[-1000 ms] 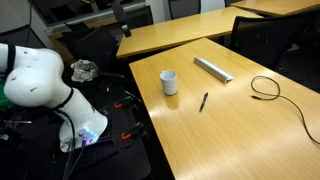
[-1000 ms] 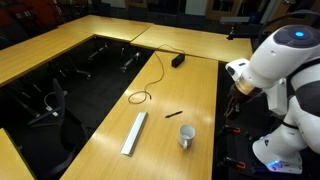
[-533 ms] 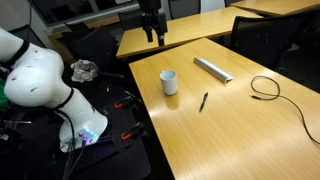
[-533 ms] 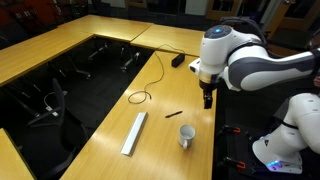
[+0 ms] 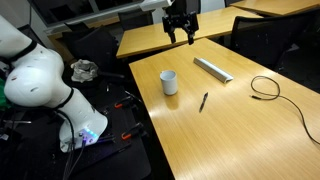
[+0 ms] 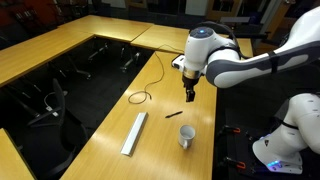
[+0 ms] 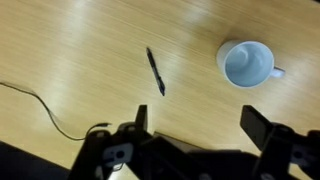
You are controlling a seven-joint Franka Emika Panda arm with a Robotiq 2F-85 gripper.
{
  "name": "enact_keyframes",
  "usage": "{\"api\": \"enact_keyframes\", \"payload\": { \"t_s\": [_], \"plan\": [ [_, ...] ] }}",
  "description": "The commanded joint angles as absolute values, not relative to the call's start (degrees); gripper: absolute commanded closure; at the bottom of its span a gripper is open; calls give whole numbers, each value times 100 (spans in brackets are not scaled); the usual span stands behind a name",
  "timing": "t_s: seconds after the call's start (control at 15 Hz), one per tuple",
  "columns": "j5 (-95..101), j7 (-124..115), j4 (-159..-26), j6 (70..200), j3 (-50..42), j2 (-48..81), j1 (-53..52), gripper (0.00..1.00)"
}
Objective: Put the black pen inside the white mug
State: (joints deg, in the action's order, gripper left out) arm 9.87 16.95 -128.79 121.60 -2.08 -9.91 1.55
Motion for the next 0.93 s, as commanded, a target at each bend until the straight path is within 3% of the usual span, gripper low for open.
{"api": "enact_keyframes", "payload": {
  "t_s": [0.0, 0.53, 0.87],
  "plan": [
    [991, 1693, -12860, 12144, -233, -991, 129, 0],
    [818, 2009, -12732, 12089, -312, -849, 126, 0],
    [723, 2672, -12883, 12824, -513, -479, 196, 0]
  ]
}}
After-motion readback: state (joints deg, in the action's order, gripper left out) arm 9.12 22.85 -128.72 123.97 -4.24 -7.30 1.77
